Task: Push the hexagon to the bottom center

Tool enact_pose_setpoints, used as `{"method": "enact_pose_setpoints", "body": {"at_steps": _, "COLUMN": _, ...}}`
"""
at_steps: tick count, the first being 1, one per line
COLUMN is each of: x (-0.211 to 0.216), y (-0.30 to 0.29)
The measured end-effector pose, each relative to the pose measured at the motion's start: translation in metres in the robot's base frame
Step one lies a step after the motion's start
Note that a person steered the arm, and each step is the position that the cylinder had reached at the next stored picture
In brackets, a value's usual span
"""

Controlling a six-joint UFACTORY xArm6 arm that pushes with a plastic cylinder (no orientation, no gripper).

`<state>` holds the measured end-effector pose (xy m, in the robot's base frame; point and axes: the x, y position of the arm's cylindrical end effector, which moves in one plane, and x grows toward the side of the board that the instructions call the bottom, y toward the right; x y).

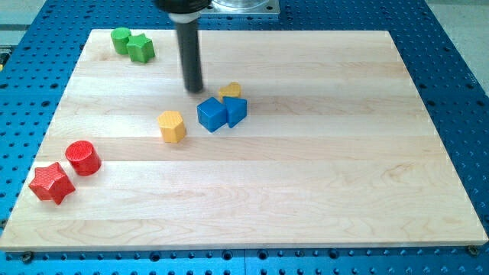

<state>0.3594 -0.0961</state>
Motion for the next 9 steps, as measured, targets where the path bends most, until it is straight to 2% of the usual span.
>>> {"method": "enact_pose_setpoints", "body": {"at_steps": 1, "x": -0.04, "y": 0.056}}
{"method": "enact_pose_setpoints", "body": {"at_steps": 2, "x": 0.018, "y": 0.001}}
{"method": "enact_pose_setpoints", "body": {"at_steps": 3, "x": 0.054, "y": -0.019}}
{"method": "enact_pose_setpoints", "body": {"at_steps": 4, "x": 0.051, "y": -0.038}}
{"method": "enact_pose_setpoints", "body": {"at_steps": 5, "x": 0.111, "y": 0.003}}
{"method": "enact_pose_setpoints", "body": {"at_steps": 7, "x": 0.148, "y": 0.022}}
{"method": "enact_pose_setpoints", "body": {"at_steps": 8, "x": 0.148, "y": 0.061}}
{"method": "enact_pose_setpoints", "body": {"at_steps": 9, "x": 0.128, "y": 0.069}}
